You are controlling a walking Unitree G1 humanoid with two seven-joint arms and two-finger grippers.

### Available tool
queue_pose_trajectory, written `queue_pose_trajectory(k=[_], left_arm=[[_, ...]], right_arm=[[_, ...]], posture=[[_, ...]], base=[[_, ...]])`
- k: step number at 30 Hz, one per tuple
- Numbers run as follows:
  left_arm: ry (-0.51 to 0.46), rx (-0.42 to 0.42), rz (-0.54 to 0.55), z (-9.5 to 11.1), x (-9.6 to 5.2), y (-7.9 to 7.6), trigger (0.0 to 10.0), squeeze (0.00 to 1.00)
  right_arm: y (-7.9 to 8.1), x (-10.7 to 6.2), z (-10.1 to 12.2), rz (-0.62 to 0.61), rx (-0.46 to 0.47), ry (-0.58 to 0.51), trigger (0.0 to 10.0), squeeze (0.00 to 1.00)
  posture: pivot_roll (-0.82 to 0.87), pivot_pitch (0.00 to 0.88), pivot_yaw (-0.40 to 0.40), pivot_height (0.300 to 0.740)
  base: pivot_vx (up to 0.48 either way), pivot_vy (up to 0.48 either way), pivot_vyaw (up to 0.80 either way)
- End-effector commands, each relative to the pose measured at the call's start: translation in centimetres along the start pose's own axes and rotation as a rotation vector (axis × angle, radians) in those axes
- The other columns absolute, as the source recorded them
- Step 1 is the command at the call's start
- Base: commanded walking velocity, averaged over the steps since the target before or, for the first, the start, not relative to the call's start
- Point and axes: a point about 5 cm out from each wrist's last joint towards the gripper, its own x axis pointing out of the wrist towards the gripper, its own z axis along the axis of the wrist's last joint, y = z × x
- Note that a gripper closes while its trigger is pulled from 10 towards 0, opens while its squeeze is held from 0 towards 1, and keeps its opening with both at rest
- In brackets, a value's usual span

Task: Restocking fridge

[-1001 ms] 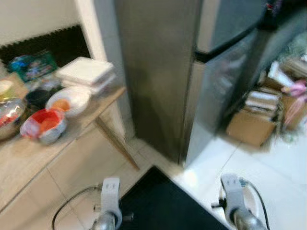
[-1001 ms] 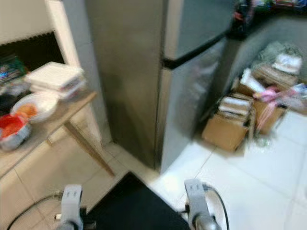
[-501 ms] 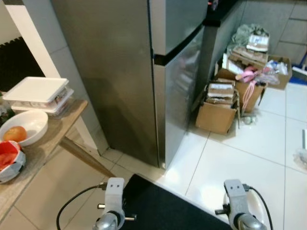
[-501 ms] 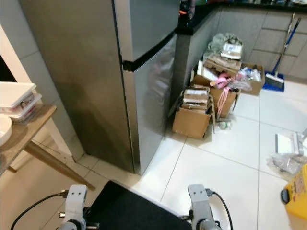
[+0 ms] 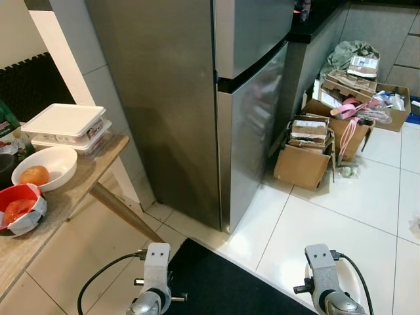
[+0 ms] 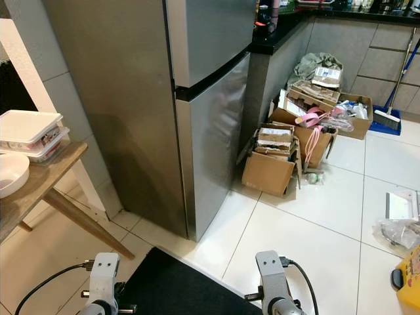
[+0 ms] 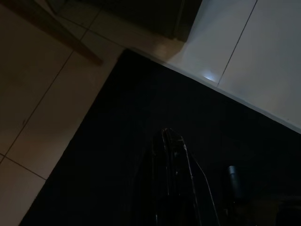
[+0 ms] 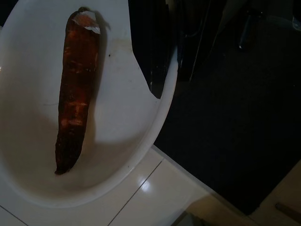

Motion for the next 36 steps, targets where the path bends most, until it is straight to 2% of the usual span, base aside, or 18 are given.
queue_pose_trajectory(k=[1, 33, 36], left_arm=[[0.003, -0.006, -0.012, -0.2, -0.04, -0.32, 10.0, 0.0], [0.007, 0.013, -0.044, 0.14, 0.15, -0.62, 10.0, 0.0], [0.01, 0.017, -0.05, 0.12, 0.15, -0.6, 10.0, 0.0]], right_arm=[[0.12, 0.05, 0.14, 0.001, -0.001, -0.001, 10.0, 0.0], [-0.3, -0.12, -0.54, -0.033, 0.009, 0.021, 10.0, 0.0], [-0.38, -0.16, -0.67, -0.037, 0.022, 0.023, 10.0, 0.0]], posture=[[0.04, 0.038, 0.04, 0.74], [0.04, 0.035, 0.058, 0.74], [0.04, 0.037, 0.061, 0.74]], base=[[0.296, 0.0, 0.0], [0.313, 0.0, 0.0], [0.285, 0.0, -0.8]])
